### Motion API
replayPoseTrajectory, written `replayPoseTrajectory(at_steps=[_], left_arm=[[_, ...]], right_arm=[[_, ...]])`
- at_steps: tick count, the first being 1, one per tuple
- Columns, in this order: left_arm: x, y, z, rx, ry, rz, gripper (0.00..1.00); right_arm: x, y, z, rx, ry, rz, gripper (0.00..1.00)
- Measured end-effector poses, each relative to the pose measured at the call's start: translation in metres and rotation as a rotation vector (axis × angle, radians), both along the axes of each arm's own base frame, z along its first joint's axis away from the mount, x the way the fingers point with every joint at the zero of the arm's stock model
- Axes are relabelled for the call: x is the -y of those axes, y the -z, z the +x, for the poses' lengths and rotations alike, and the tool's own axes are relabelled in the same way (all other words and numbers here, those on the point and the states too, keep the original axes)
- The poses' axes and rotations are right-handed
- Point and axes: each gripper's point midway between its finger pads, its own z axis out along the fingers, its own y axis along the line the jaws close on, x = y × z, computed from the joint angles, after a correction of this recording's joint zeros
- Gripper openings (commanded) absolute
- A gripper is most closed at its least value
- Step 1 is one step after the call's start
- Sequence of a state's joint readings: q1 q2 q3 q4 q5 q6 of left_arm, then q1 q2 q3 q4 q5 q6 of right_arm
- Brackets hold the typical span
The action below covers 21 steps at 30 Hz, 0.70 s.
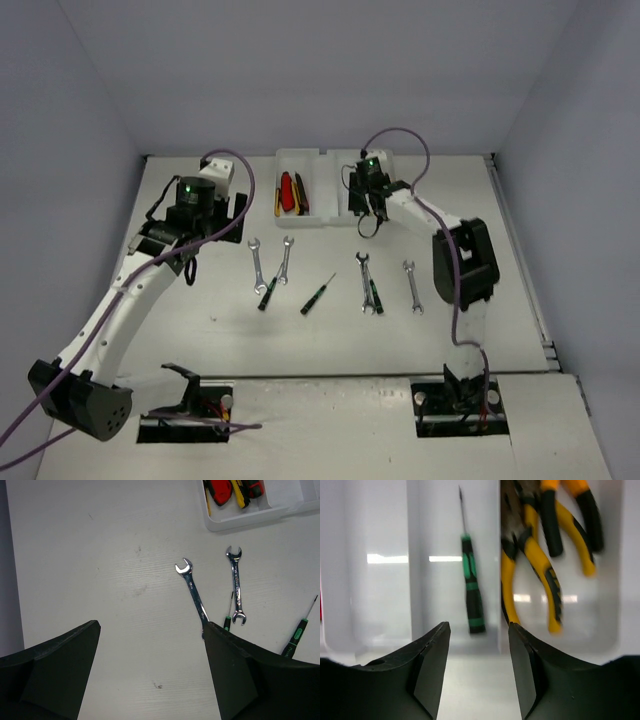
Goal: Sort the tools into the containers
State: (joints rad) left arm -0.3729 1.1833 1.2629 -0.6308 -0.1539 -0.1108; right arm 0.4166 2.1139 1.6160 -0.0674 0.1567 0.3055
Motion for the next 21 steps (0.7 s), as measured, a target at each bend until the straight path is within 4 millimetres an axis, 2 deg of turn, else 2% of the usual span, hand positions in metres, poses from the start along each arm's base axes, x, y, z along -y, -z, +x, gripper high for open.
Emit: replayPoseTrajectory(at_steps=[4,7,9,12,15,18,21], left_arm=[[0.000,-0.002,-0.001,0.006,0.000,-0.003,0.81],[-0.001,-0.002,-0.002,0.008,-0.001,-0.003,0.81],[-0.001,-0.002,-0.002,0.008,-0.002,-0.002,0.81],[-0.002,0.000,-0.002,0.002,-0.004,-0.001,0.81],[-0.003,0.003,-0.002,-0.004,-0.004,-0.001,0.81],[-0.003,0.003,-0.002,-0.006,-0.004,-0.001,0.81],[-0.002,0.005,-0.002,-0.012,-0.002,-0.001,0.81]], right_arm=[[0.018,-0.032,-0.054,0.011,-0.019,-0.008,0.47],[0.029,-0.046,-0.091,0.028,-0.038,0.002,0.47],[0.036,-0.041,-0.120,0.017,-0.055,0.005,0.47],[0.049,-0.019,-0.171,-0.048,-0.078,-0.004,0.45],[0.055,0.000,-0.210,-0.108,-0.093,-0.005,0.44],[0.056,0.007,-0.228,-0.123,-0.102,0.015,0.43],[0.057,0.011,-0.238,-0.135,-0.100,0.031,0.43]])
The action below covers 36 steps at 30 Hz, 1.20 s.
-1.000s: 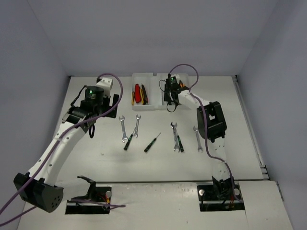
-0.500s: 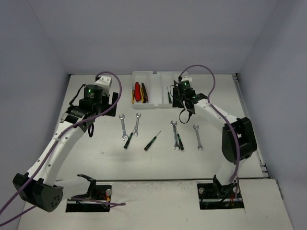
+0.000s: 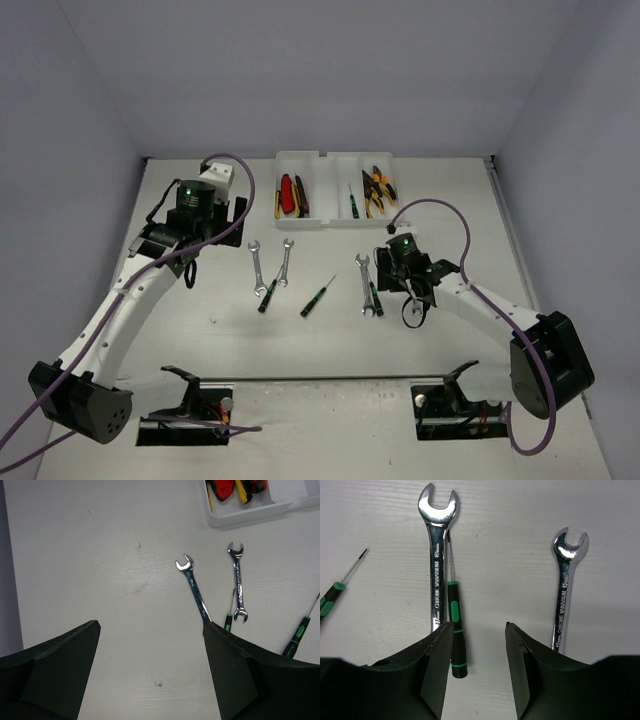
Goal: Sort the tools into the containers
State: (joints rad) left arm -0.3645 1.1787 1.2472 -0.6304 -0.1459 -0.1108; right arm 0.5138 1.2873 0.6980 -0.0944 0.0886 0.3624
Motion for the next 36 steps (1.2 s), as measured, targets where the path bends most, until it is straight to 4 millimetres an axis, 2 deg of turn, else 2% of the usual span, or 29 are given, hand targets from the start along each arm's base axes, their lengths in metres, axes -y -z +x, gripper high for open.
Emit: replayPoseTrajectory(at_steps=[14,23,27,32,36], left_arm=[[0.003,0.008,0.002,-0.024,0.008,0.002,0.81],[0.004,0.012,0.004,-0.037,0.012,0.003,0.81],[0.004,0.012,0.004,-0.038,0.012,0.004,0.81],[0.005,0.012,0.004,-0.039,0.013,0.003,0.81],[0.005,0.012,0.004,-0.039,0.014,0.002,0.81]], right_arm=[[-0.020,0.029,-0.017,-0.078,-0.075,-0.022,0.41],[-0.017,0.051,-0.018,-0.127,-0.036,-0.057,0.35],[-0.016,0.053,-0.012,-0.114,-0.005,-0.060,0.24],[-0.011,0.053,-0.008,-0.108,0.039,-0.057,0.04],[-0.004,0.052,-0.005,-0.103,0.060,-0.070,0.00]])
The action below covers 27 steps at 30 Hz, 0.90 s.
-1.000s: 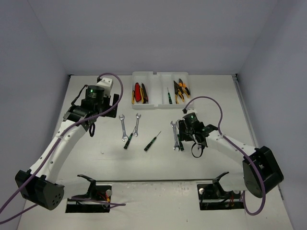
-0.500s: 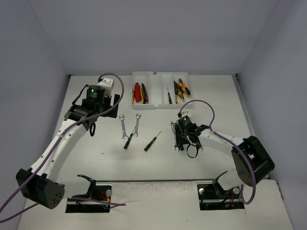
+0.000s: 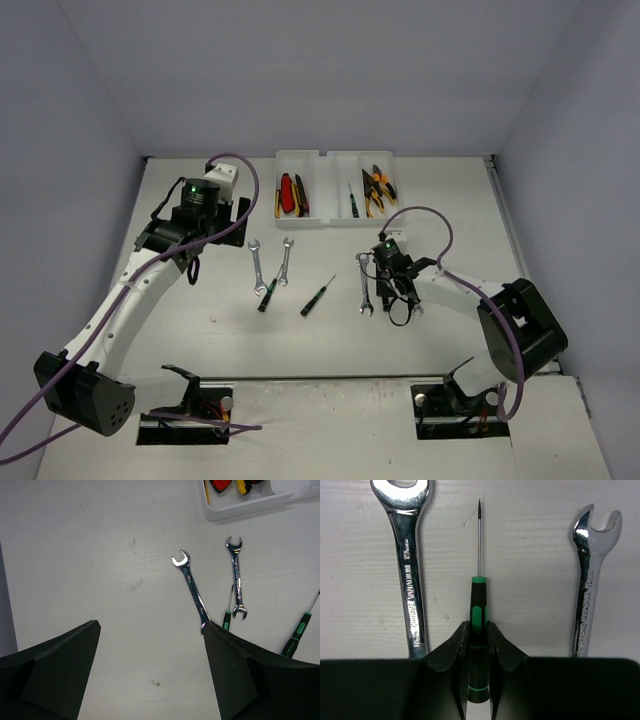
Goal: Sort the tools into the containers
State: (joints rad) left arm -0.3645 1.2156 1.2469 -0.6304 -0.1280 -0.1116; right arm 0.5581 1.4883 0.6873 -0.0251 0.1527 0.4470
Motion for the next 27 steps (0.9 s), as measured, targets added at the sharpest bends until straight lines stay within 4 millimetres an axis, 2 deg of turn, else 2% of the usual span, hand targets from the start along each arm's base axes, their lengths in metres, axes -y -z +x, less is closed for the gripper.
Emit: replayPoseTrajectory(at_steps=[3,6,8,12,14,17,21,24,27], left_arm=[[0.000,0.000,0.000,0.000,0.000,0.000,0.81],[0.000,0.000,0.000,0.000,0.000,0.000,0.81],[0.000,0.000,0.000,0.000,0.000,0.000,0.81],[0.000,0.000,0.000,0.000,-0.001,0.001,0.81],[-0.001,0.000,0.000,0.001,-0.003,0.002,0.81],[-0.001,0.000,0.000,0.001,-0.004,0.004,0.81],[-0.001,0.000,0.000,0.002,-0.006,0.005,0.81],[-0.001,0.000,0.000,0.001,-0.006,0.005,0.81],[-0.001,0.000,0.000,0.002,-0.006,0.005,0.81]], right_arm=[[-0.001,-0.010,0.008,0.016,-0.008,-0.013,0.00],[-0.013,-0.039,0.034,0.088,-0.023,0.002,0.00],[-0.025,-0.063,0.061,0.147,-0.033,0.010,0.00],[-0.051,-0.113,0.130,0.278,-0.039,0.045,0.03],[-0.058,-0.128,0.163,0.327,-0.029,0.065,0.04],[-0.063,-0.133,0.204,0.348,-0.016,0.075,0.06],[-0.070,-0.116,0.252,0.352,-0.005,0.080,0.12],[-0.071,-0.091,0.272,0.326,0.000,0.068,0.20],[-0.072,-0.068,0.281,0.295,0.003,0.056,0.27]])
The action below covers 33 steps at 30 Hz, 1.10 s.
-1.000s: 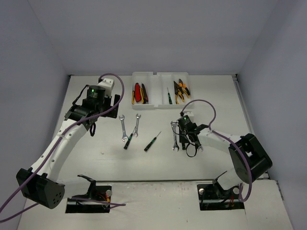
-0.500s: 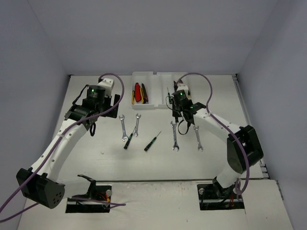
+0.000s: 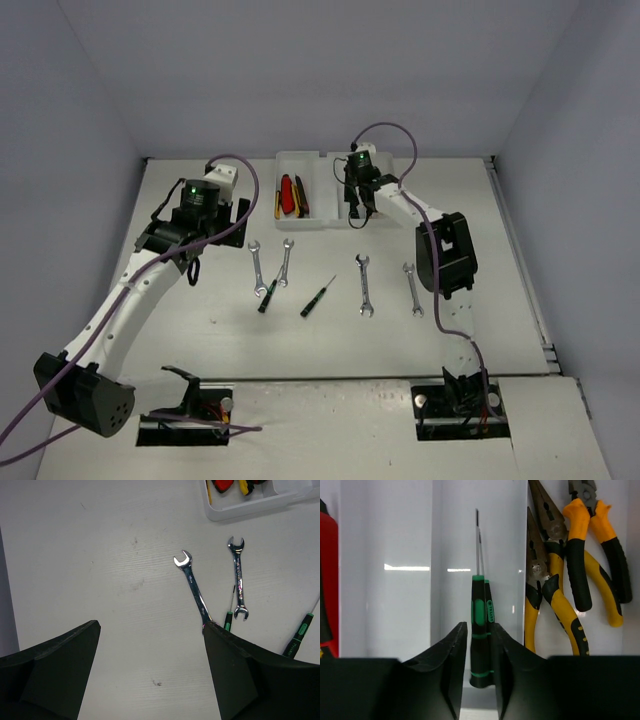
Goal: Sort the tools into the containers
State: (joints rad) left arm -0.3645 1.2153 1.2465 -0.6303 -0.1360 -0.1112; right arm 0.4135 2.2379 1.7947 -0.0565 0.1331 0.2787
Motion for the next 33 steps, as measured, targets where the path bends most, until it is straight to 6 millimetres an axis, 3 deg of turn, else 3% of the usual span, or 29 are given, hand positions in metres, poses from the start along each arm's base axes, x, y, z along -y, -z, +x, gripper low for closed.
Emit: replayPoseTrajectory(at_steps=[4,9,12,16,23,27,33], left_arm=[[0.000,0.000,0.000,0.000,0.000,0.000,0.81],[0.000,-0.001,0.000,0.002,0.000,-0.001,0.81],[0.000,-0.001,-0.001,0.004,0.000,-0.002,0.81],[0.000,-0.003,-0.001,0.008,0.001,-0.004,0.81],[-0.001,-0.006,-0.002,0.019,0.001,-0.008,0.81],[-0.001,-0.007,-0.003,0.019,0.001,-0.008,0.81],[-0.001,-0.007,-0.003,0.020,0.002,-0.010,0.81]], right_arm=[[-0.002,0.017,0.003,-0.028,0.004,-0.005,0.37],[-0.003,0.014,0.002,-0.024,0.016,0.005,0.41],[0.000,0.013,-0.011,-0.034,0.031,-0.003,0.42],[-0.006,-0.001,-0.048,-0.034,0.045,0.004,0.42],[-0.037,-0.015,-0.147,-0.050,0.042,0.053,0.46],[-0.042,0.007,-0.203,-0.104,0.062,0.067,0.45],[-0.054,0.041,-0.257,-0.180,0.084,0.075,0.44]])
